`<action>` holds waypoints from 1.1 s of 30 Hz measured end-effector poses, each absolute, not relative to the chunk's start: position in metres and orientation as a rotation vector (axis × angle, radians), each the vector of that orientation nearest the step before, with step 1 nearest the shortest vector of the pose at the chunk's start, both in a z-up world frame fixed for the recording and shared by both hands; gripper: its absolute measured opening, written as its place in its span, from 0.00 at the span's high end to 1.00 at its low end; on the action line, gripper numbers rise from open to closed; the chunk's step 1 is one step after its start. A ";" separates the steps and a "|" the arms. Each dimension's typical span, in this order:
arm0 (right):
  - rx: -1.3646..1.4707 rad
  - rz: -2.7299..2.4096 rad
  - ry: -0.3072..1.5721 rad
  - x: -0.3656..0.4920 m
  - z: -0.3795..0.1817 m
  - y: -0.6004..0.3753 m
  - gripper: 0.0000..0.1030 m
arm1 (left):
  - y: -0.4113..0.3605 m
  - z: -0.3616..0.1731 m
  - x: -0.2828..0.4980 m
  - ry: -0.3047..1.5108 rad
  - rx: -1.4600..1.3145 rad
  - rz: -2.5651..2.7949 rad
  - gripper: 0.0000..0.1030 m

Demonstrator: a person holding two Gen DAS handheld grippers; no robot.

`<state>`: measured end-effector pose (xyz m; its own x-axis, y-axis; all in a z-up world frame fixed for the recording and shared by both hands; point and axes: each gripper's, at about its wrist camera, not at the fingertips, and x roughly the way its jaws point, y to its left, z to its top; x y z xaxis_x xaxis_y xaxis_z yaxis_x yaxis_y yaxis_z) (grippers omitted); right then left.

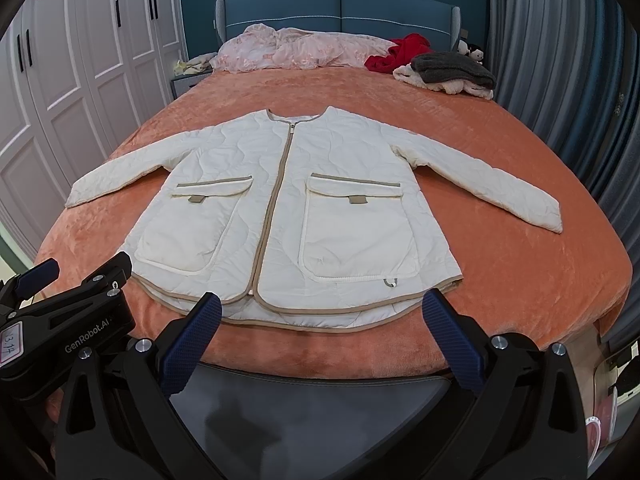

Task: Fold large clothes
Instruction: 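Grasp a jacket sleeve cuff with the right gripper and lift it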

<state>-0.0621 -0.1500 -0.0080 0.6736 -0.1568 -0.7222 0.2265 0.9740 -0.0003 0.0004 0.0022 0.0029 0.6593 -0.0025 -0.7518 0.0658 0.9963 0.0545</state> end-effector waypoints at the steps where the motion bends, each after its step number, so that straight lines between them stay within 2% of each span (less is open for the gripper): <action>1: 0.093 -0.216 0.806 -0.061 -0.009 -0.151 0.05 | 0.002 0.002 0.001 0.854 0.081 -0.039 0.13; 13: 0.208 -0.194 0.856 -0.025 -0.038 -0.196 0.05 | -0.008 -0.019 0.037 0.897 0.087 -0.007 0.12; 19: 0.380 -0.319 0.815 -0.004 -0.053 -0.301 0.05 | -0.003 -0.041 0.072 1.001 0.069 0.041 0.12; 28: 0.704 -0.680 0.645 0.004 -0.100 -0.523 0.05 | 0.015 -0.058 0.123 0.963 -0.021 0.095 0.12; 33: 0.790 -0.808 0.587 0.006 -0.128 -0.593 0.05 | 0.023 -0.066 0.143 0.943 -0.070 0.170 0.12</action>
